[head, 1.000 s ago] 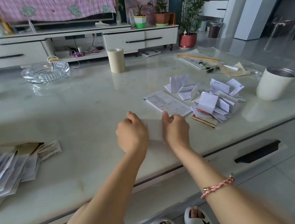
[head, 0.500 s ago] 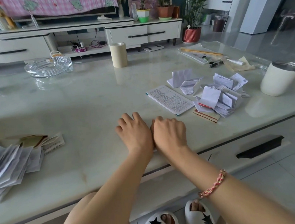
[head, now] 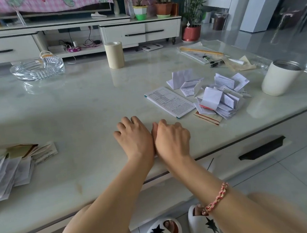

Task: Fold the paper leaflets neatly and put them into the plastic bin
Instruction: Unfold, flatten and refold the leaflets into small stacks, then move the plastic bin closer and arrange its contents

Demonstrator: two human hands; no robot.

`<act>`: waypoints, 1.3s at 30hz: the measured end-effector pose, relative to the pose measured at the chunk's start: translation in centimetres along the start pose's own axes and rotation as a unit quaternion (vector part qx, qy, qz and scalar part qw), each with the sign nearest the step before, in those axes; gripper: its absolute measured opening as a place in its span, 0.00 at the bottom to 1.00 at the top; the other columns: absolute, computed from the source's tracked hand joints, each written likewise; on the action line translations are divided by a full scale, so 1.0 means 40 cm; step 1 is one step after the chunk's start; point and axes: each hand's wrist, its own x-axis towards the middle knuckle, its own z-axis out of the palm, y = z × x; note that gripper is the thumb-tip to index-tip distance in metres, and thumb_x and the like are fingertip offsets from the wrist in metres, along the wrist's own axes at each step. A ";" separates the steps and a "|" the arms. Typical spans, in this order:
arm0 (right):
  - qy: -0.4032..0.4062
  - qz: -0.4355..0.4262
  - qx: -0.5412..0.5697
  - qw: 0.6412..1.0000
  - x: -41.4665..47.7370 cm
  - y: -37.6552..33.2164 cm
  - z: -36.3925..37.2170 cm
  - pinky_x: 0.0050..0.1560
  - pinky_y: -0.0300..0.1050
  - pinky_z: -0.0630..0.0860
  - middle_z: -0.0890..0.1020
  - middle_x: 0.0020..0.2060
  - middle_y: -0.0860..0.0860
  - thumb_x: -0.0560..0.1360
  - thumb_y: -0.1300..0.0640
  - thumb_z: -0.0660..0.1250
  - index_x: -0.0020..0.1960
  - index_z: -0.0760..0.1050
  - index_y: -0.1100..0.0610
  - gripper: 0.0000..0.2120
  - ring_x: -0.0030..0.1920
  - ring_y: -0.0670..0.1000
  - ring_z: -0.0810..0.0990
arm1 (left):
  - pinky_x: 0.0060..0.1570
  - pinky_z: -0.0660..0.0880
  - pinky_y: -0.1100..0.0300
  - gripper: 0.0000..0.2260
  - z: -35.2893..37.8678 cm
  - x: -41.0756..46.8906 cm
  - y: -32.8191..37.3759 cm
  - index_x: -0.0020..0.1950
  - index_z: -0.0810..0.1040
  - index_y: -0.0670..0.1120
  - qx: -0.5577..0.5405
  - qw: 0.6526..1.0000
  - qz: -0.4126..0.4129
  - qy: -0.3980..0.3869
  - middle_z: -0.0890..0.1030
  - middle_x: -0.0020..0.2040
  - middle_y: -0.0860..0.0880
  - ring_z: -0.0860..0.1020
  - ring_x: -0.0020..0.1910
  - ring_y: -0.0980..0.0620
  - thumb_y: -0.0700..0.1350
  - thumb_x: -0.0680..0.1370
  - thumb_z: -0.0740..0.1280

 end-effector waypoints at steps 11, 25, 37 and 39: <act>-0.101 0.008 0.044 0.994 0.031 0.019 0.022 0.42 0.46 0.64 0.81 0.51 0.60 0.82 0.55 0.48 0.53 0.78 0.62 0.20 0.52 0.61 0.79 | 0.51 0.62 0.53 0.11 0.011 0.004 0.004 0.59 0.68 0.42 0.014 1.000 0.005 0.023 0.69 0.58 0.42 0.67 0.57 0.43 0.44 0.80 0.53; -0.047 0.032 0.086 0.995 0.008 0.004 -0.006 0.21 0.37 0.62 0.74 0.17 0.56 0.69 0.60 0.63 0.22 0.72 0.61 0.17 0.16 0.56 0.72 | 0.52 0.64 0.57 0.12 -0.022 0.004 -0.111 0.61 0.67 0.43 0.066 0.990 0.121 -0.001 0.70 0.60 0.46 0.69 0.59 0.45 0.39 0.78 0.55; -0.003 0.066 0.275 0.959 -0.025 -0.068 -0.140 0.38 0.47 0.62 0.82 0.41 0.63 0.82 0.53 0.51 0.35 0.71 0.62 0.22 0.46 0.63 0.78 | 0.42 0.80 0.58 0.19 -0.192 -0.100 -0.189 0.57 0.73 0.42 -0.548 0.799 0.036 -0.247 0.79 0.47 0.47 0.80 0.42 0.52 0.47 0.71 0.74; -0.056 0.060 0.304 0.949 -0.015 -0.098 -0.162 0.40 0.47 0.65 0.81 0.41 0.61 0.81 0.48 0.51 0.36 0.70 0.60 0.22 0.47 0.62 0.78 | 0.37 0.80 0.61 0.09 -0.217 -0.111 -0.214 0.50 0.74 0.41 -0.544 0.816 0.040 -0.190 0.79 0.42 0.46 0.79 0.37 0.51 0.40 0.74 0.71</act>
